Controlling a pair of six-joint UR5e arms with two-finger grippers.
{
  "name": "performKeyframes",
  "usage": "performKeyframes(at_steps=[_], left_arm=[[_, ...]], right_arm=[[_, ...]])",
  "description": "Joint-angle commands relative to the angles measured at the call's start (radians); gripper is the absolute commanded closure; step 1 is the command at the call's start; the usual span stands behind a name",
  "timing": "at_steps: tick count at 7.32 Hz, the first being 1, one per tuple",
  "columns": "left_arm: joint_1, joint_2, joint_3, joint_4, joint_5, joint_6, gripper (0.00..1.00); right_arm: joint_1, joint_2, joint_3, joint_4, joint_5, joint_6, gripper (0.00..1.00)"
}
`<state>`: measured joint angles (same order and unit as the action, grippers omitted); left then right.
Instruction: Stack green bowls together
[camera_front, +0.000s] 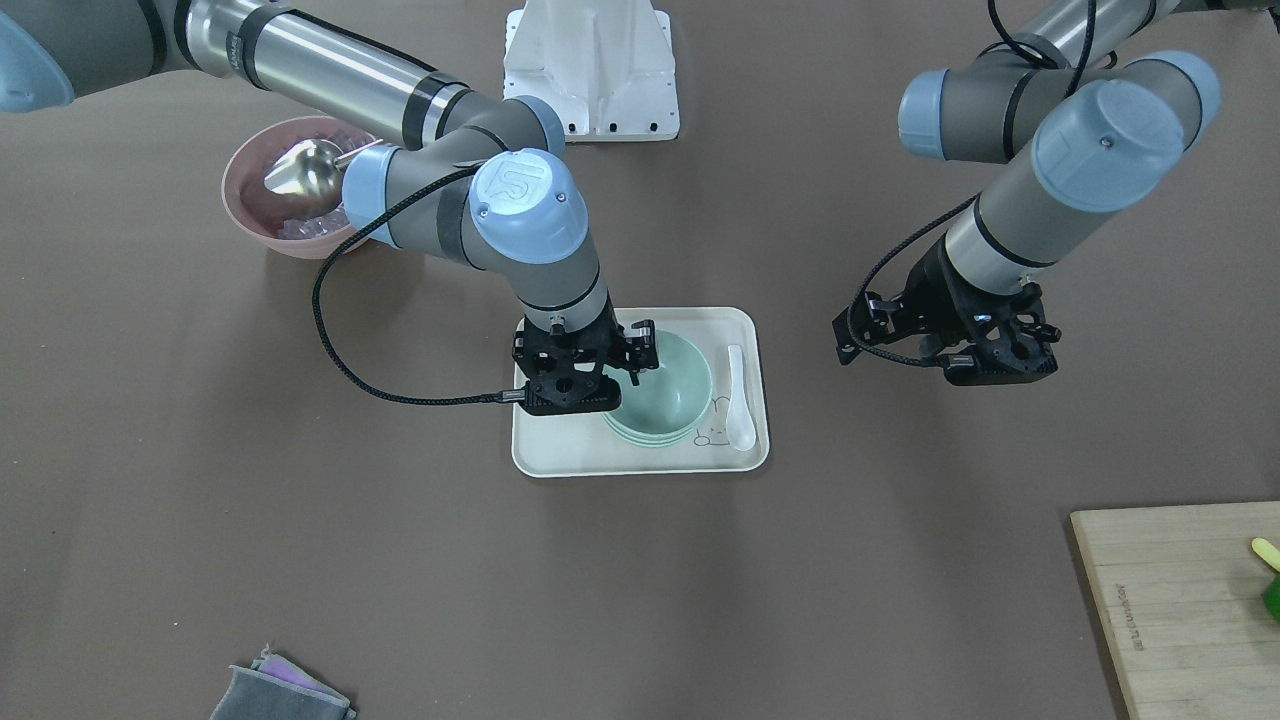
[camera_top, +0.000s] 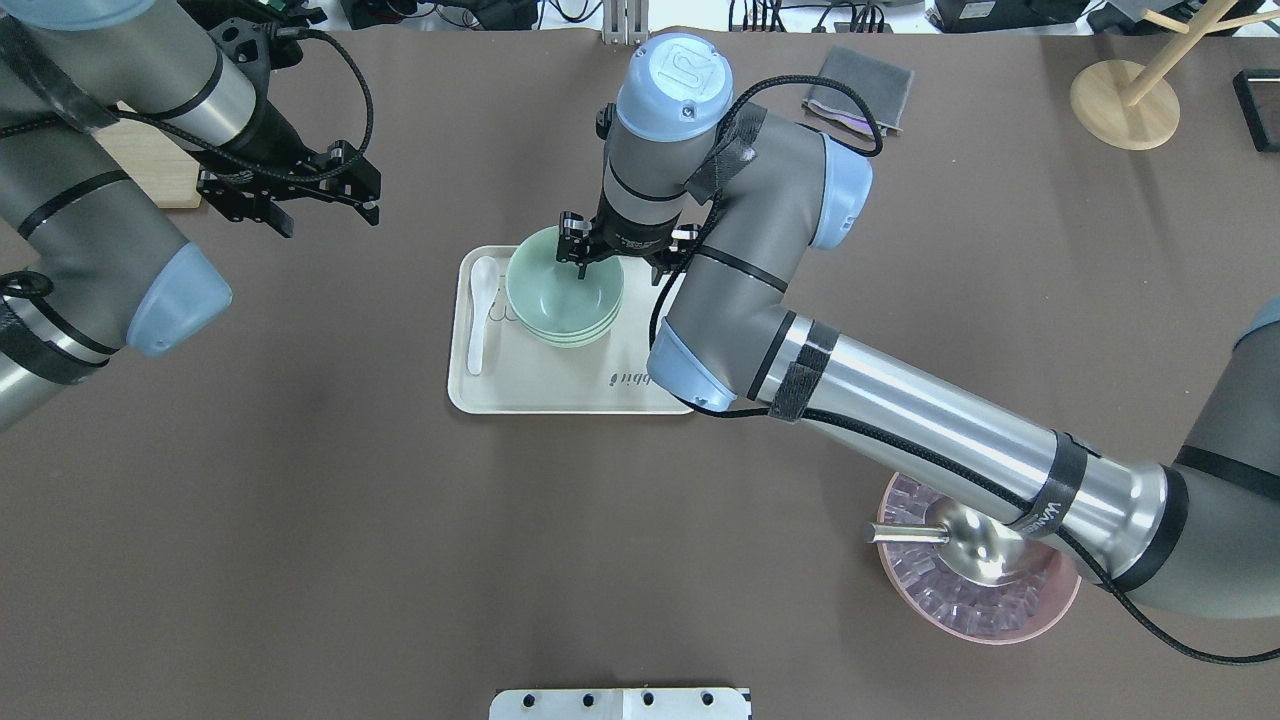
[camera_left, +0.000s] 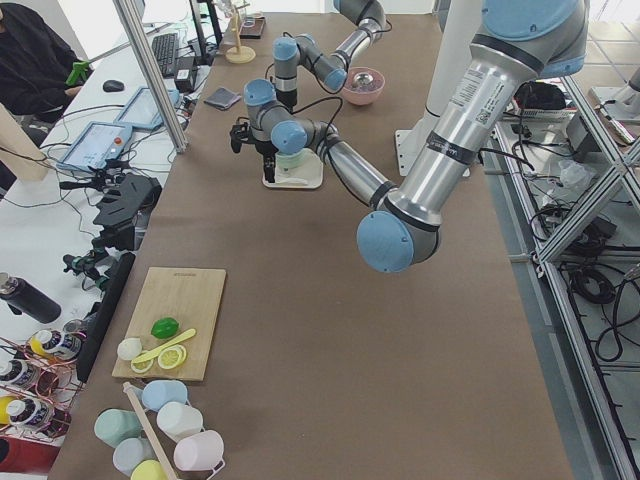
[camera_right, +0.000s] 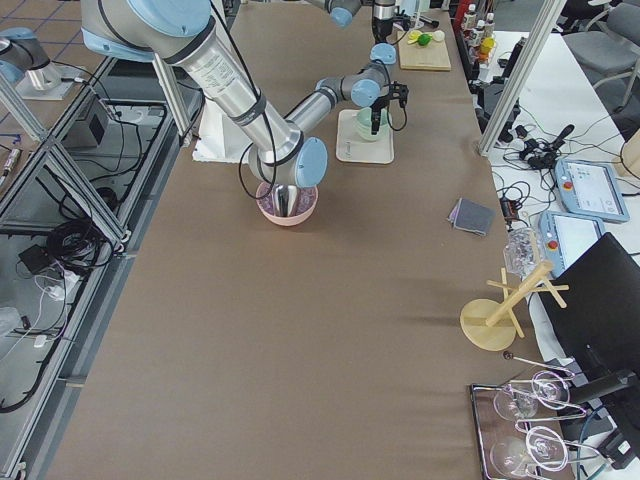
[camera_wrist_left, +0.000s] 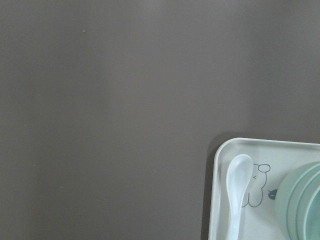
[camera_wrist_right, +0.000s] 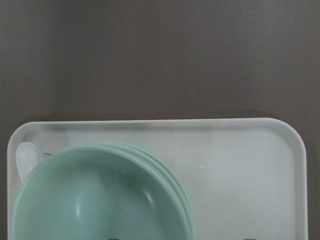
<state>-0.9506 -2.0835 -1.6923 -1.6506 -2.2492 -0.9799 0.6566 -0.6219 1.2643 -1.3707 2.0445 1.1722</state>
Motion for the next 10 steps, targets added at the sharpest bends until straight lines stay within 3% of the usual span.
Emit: performKeyframes(at_steps=[1,3,4,5,6,8,9,10], left_arm=[[-0.025,-0.001,-0.007,0.002,-0.003,0.001,0.02],[-0.075,0.043,-0.03,0.008,-0.004,0.038,0.02],[-0.114,0.057,-0.032,0.032,-0.003,0.135,0.02],[-0.16,0.072,-0.05,0.104,-0.003,0.232,0.02],[-0.221,0.103,-0.062,0.186,-0.003,0.376,0.02],[-0.36,0.196,-0.056,0.256,-0.001,0.638,0.02],[-0.4,0.318,-0.056,0.224,0.005,0.723,0.02],[-0.495,0.388,-0.011,0.099,-0.004,0.806,0.02]], right_arm=[[0.035,-0.015,0.042,-0.02,0.014,-0.014,0.01],[0.116,-0.105,0.158,-0.132,0.086,-0.139,0.0],[0.156,-0.166,0.247,-0.256,0.097,-0.242,0.0],[0.2,-0.223,0.326,-0.397,0.095,-0.391,0.0],[0.248,-0.299,0.393,-0.466,0.091,-0.51,0.0],[0.351,-0.471,0.473,-0.47,0.108,-0.722,0.0],[0.4,-0.528,0.472,-0.462,0.141,-0.809,0.0],[0.458,-0.585,0.471,-0.461,0.166,-0.892,0.0]])
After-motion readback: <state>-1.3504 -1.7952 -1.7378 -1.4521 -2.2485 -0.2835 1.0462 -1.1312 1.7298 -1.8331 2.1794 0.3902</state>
